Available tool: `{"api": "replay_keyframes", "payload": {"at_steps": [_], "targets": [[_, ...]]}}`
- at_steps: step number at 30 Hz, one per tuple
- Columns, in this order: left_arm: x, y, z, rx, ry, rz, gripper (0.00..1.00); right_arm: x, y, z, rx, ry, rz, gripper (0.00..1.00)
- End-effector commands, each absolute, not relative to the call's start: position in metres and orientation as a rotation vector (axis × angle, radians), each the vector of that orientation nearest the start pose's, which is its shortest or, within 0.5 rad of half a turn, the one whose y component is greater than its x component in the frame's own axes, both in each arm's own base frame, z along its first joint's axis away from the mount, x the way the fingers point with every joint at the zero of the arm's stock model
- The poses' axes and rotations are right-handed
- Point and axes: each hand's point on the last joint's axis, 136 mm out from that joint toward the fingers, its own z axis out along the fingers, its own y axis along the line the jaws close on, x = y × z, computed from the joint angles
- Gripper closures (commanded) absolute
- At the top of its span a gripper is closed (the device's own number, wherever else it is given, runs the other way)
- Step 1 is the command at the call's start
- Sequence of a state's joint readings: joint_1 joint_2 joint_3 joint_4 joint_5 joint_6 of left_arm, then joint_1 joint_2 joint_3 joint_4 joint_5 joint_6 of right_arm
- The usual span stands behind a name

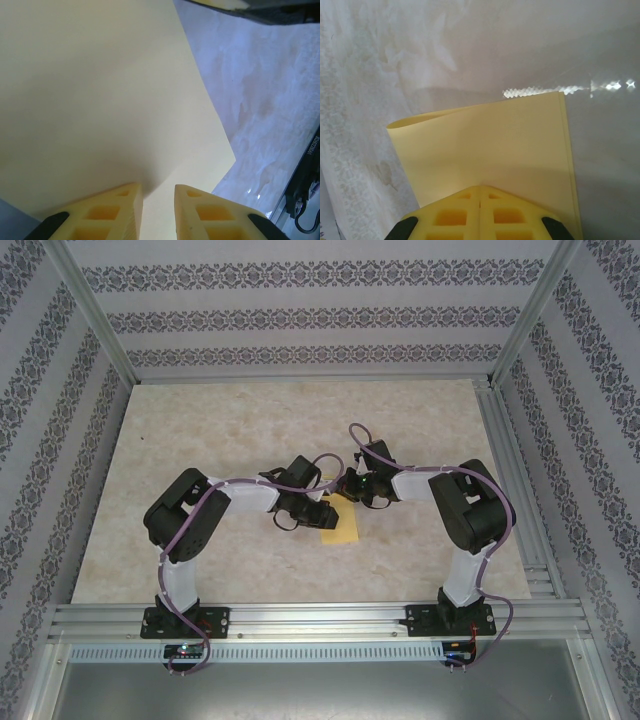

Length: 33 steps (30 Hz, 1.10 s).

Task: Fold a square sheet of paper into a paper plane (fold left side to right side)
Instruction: Hold the square sheet of paper at the center of the table.

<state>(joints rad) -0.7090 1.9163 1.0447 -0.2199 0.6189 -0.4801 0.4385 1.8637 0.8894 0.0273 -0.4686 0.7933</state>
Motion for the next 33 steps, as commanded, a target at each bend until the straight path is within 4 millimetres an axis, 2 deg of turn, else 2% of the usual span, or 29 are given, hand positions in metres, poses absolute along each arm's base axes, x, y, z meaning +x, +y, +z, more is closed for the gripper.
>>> {"api": "replay_keyframes", "payload": {"at_steps": [1,3,7,10,14,18,21,24,27,33], "targets": [[0.228,-0.329,-0.002,0.532,2.927,-1.09,0.74,0.332,0.228,-0.007,0.367,2.777,0.916,0.95],[0.227,-0.327,-0.005,0.527,2.933,-1.076,0.74,0.335,0.229,0.002,0.363,2.754,0.938,0.94],[0.228,-0.327,-0.007,0.52,2.936,-1.068,0.74,0.342,0.226,0.035,0.359,2.678,0.983,0.91],[0.229,-0.328,-0.006,0.523,2.929,-1.07,0.74,0.342,0.212,0.053,0.354,2.653,0.941,0.86],[0.23,-0.331,-0.005,0.525,2.926,-1.073,0.74,0.331,0.189,0.069,0.366,2.634,0.903,0.85],[0.231,-0.336,-0.002,0.54,2.917,-1.077,0.74,0.304,0.186,0.079,0.342,2.639,0.933,0.91],[0.232,-0.338,0.0,0.55,2.914,-1.073,0.74,0.278,0.189,0.076,0.337,2.665,0.944,0.97],[0.231,-0.34,0.0,0.559,2.913,-1.07,0.74,0.258,0.194,0.071,0.351,2.68,0.962,0.98],[0.23,-0.34,-0.001,0.563,2.921,-1.064,0.74,0.244,0.201,0.063,0.351,2.701,0.975,0.98],[0.231,-0.341,0.0,0.569,2.92,-1.056,0.74,0.229,0.217,0.037,0.328,2.773,0.975,0.98]]}}
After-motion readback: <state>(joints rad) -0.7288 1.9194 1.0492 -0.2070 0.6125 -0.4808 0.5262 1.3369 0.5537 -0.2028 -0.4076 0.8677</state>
